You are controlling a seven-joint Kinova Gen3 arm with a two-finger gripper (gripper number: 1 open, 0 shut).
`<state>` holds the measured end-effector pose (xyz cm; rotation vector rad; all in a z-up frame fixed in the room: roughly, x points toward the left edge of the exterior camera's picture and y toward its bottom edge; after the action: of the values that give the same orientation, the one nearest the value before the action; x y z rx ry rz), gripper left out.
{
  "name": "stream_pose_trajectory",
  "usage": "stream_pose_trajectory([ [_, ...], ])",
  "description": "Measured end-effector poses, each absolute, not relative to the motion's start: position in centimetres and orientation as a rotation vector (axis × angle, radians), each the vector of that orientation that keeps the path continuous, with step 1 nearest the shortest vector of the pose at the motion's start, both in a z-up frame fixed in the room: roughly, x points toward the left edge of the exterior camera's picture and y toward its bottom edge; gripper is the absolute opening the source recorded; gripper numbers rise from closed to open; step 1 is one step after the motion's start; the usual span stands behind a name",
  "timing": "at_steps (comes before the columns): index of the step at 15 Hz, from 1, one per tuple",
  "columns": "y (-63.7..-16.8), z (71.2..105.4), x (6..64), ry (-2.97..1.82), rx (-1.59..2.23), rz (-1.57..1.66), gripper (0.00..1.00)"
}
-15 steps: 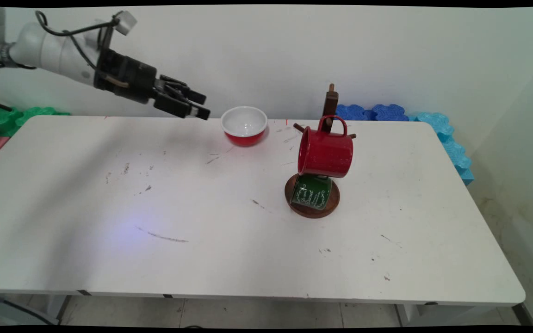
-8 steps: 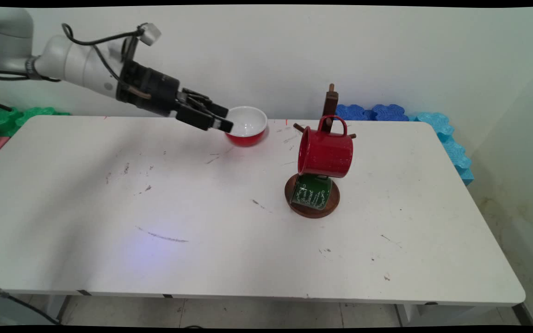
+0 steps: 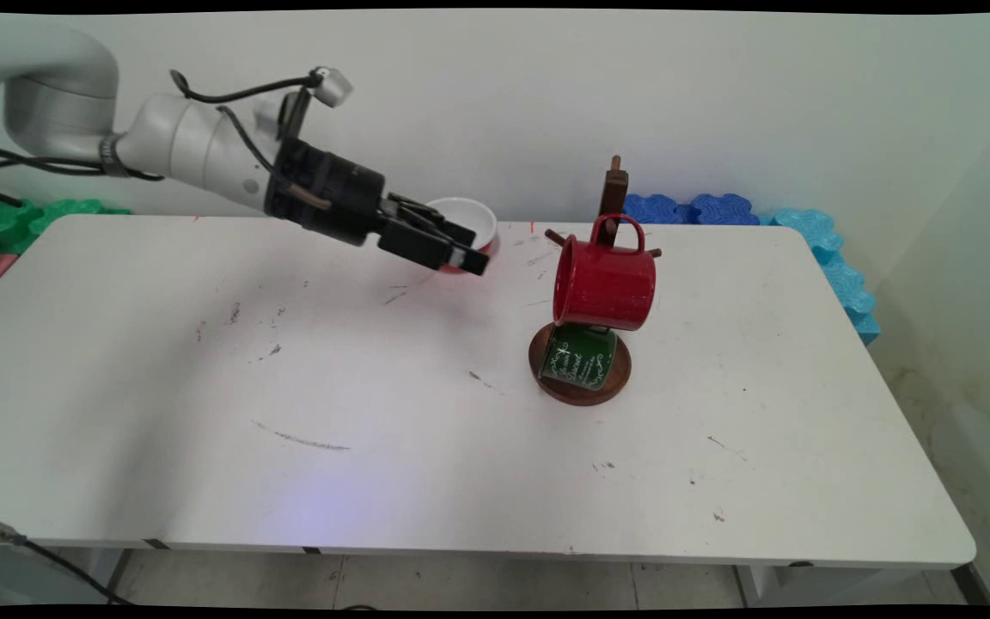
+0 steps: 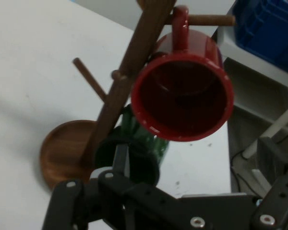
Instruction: Pick up the red mug from the rack
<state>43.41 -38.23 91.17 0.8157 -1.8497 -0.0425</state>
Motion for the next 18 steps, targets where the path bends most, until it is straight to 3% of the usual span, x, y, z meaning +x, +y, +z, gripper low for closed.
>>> stream_pose_trajectory([
  [18,-38.1,87.8,34.7,-1.780,0.872,-0.132,1.00],
])
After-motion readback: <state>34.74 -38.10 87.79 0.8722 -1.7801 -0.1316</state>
